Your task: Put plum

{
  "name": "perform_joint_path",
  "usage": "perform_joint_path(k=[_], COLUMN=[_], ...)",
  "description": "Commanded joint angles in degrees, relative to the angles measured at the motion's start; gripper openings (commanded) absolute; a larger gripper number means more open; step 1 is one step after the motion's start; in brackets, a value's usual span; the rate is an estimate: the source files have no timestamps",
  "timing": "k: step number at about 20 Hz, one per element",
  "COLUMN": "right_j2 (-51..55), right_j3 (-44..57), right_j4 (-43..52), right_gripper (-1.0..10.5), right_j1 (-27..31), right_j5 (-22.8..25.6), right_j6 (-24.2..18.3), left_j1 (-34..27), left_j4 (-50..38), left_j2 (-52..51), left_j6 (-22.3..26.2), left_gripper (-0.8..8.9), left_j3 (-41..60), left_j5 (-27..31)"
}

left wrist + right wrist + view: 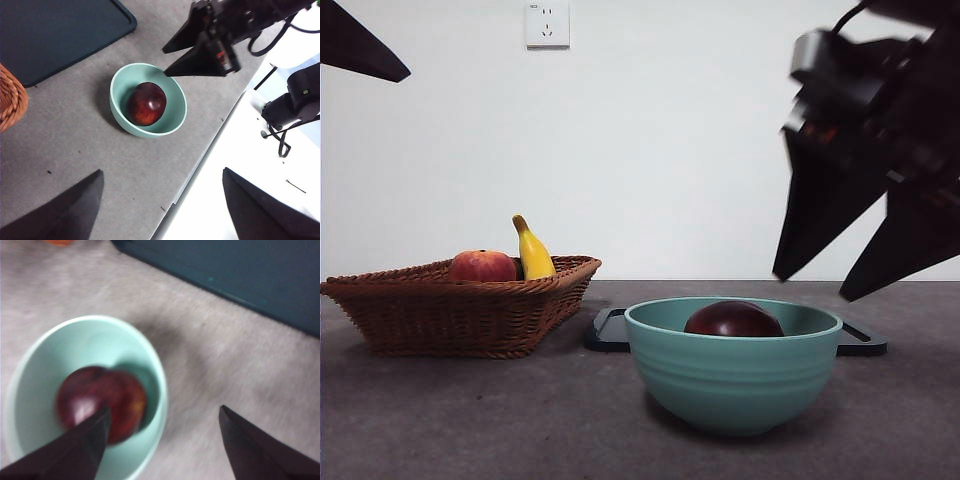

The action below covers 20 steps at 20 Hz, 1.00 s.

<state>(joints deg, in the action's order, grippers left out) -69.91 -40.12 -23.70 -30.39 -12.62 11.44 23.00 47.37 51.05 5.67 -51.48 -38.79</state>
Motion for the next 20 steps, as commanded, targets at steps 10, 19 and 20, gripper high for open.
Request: perform_joint_path(k=[10,19,20], right_j2=[-9.2,-7.8,-7.4], right_j3=[-0.1,-1.0,-2.1], right_j4=[6.8,8.1,7.3], right_gripper=[0.8,0.1,0.1], right_j1=[-4.3,-5.6,-5.6], right_j5=[5.2,3.5,3.5], right_j6=[1.6,1.7,1.7], left_j1=[0.3,0.3,0.3], left_j4=[-0.7,-0.7,-0.7], left_j2=[0.4,0.4,0.4], left_j6=[0.9,1.1,1.1], left_gripper=[3.74,3.74,3.74], left_j3=[-0.5,-0.5,-0.5], left_j5=[-0.3,-0.3,-0.3])
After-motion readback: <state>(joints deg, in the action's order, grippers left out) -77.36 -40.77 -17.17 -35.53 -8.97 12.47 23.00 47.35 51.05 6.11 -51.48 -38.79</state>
